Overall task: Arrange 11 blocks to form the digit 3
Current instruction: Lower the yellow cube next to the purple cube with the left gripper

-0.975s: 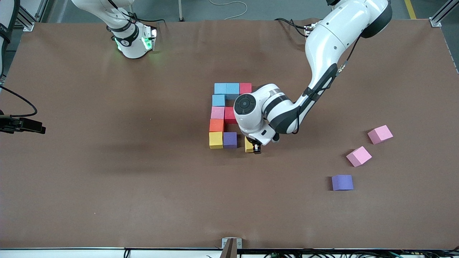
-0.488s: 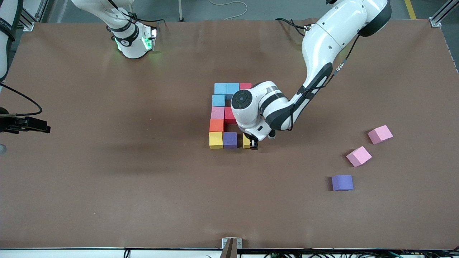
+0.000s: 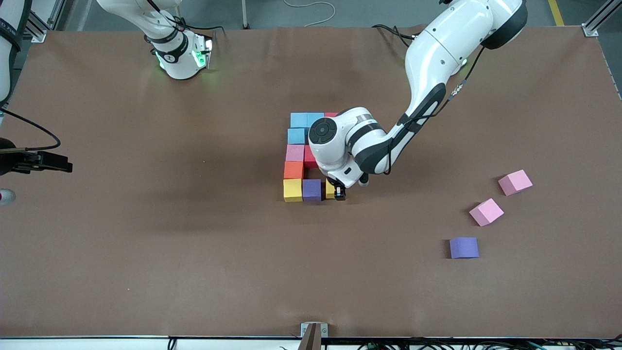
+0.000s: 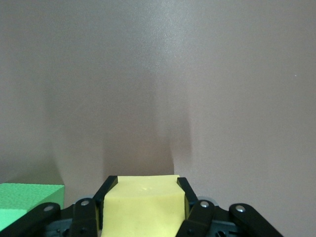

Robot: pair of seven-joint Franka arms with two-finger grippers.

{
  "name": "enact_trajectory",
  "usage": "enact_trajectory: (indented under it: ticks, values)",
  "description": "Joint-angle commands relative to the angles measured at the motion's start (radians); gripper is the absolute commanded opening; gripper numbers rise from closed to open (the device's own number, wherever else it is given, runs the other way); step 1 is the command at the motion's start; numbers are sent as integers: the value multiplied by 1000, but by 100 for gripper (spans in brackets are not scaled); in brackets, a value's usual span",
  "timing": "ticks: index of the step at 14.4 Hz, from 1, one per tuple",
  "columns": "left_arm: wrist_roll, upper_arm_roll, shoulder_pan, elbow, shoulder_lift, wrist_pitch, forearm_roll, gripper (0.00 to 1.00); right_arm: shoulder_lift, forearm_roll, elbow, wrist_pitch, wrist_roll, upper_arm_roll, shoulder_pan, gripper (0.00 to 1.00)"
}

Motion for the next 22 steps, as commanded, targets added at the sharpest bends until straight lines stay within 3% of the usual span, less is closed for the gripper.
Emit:
enact_trajectory:
  ticks: [1,4,7,11,17,22]
  values:
    - [-12,6,-6,17,13,4,19,34,-25,4,-13,-14,10,12,-14,100]
    - [-10,6,-12,43,32,2,14,34,-60,7,-19,-10,9,35,-32,100]
    - [5,6,-15,45,36,2,11,34,-80,-7,-27,-2,9,142,-112,100]
    - [13,8,-17,74,55,2,11,34,-91,-6,-37,-2,7,178,-145,100]
    - [13,12,-29,88,72,2,12,34,-143,-3,-50,0,7,178,-123,100]
    - [8,14,-34,102,85,10,12,34,-284,-4,-169,26,6,181,-123,100]
